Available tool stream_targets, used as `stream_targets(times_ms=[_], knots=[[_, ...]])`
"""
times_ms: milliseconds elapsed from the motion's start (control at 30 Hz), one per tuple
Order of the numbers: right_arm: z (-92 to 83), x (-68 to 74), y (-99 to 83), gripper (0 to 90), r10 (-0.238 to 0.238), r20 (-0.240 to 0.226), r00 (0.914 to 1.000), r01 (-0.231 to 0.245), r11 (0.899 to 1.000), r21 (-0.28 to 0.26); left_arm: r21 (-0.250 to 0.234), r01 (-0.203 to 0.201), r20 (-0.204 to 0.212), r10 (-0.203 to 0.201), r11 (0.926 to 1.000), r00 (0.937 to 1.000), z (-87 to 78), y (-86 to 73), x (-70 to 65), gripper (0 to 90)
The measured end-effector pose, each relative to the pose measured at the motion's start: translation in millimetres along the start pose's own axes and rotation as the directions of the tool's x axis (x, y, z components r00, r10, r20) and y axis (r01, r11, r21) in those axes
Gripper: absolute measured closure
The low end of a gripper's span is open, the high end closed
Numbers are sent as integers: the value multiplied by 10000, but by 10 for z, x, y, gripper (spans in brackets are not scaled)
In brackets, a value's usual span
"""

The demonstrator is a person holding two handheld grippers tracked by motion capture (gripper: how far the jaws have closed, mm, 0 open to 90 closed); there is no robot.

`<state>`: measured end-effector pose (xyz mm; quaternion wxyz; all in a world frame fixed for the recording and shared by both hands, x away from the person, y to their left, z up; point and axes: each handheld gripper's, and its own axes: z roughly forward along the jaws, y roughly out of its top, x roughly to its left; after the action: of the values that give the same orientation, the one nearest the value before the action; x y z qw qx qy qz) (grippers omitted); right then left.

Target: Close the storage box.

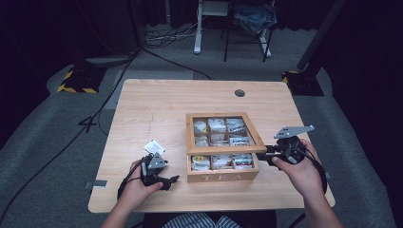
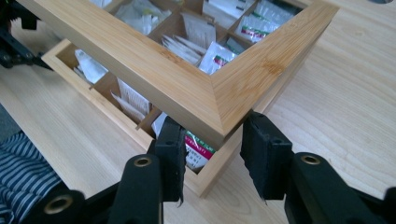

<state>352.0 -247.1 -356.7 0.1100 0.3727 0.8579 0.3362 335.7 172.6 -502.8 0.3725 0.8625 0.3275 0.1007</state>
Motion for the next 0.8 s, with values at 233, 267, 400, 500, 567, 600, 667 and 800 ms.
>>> stream_targets(times_ms=[233,267,400,500,567,600,667,800], knots=[[35,22,-13,604,-161,-35,9999,163,9984,539,-1,1,-5,-1,10000,10000,0,0,0,257],[35,22,-13,604,-161,-35,9999,163,9984,539,0,-19,-2,19,10000,10000,0,0,1,257],[70,34,-20,598,-289,-85,9995,296,9949,964,6,-25,-2,25,10000,10000,0,0,1,257],[88,42,-24,592,-349,-93,9993,358,9925,1167,15,-43,-4,43,10000,10000,0,1,1,256],[94,44,-25,591,-366,-104,9993,377,9917,1232,12,-44,-8,44,10000,10000,0,1,1,256],[100,45,-28,591,-376,-122,9992,389,9910,1284,10,-43,-10,43,10000,10000,0,1,1,256],[115,45,-32,588,-406,-157,9991,424,9892,1401,12,-42,-5,42,10000,10000,0,1,1,256],[129,49,-38,587,-412,-186,9990,437,9864,1588,5,-25,-1,25,10000,10000,0,0,1,256]])
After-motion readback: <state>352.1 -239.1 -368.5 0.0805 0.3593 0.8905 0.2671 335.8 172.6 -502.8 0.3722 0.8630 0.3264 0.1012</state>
